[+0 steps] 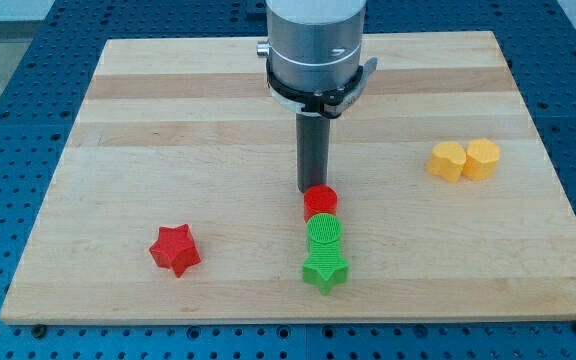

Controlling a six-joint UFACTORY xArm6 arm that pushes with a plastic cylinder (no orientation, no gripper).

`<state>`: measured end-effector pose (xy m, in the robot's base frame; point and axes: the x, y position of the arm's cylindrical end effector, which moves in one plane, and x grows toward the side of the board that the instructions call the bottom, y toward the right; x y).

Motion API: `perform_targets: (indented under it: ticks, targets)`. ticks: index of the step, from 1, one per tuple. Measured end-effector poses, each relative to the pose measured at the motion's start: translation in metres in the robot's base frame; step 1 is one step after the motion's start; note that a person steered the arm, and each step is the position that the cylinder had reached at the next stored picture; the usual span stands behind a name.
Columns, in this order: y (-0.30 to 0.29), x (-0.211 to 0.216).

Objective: Push the red star into the red circle

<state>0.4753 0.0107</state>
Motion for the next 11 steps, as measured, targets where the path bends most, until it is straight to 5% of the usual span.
perform_targets:
  ticks: [2,7,9,11]
  targets:
    - [-0.016,-0.006]
    - [-0.23,0.005]
    - [-0.248,0.119]
    - [-0.192,0.12]
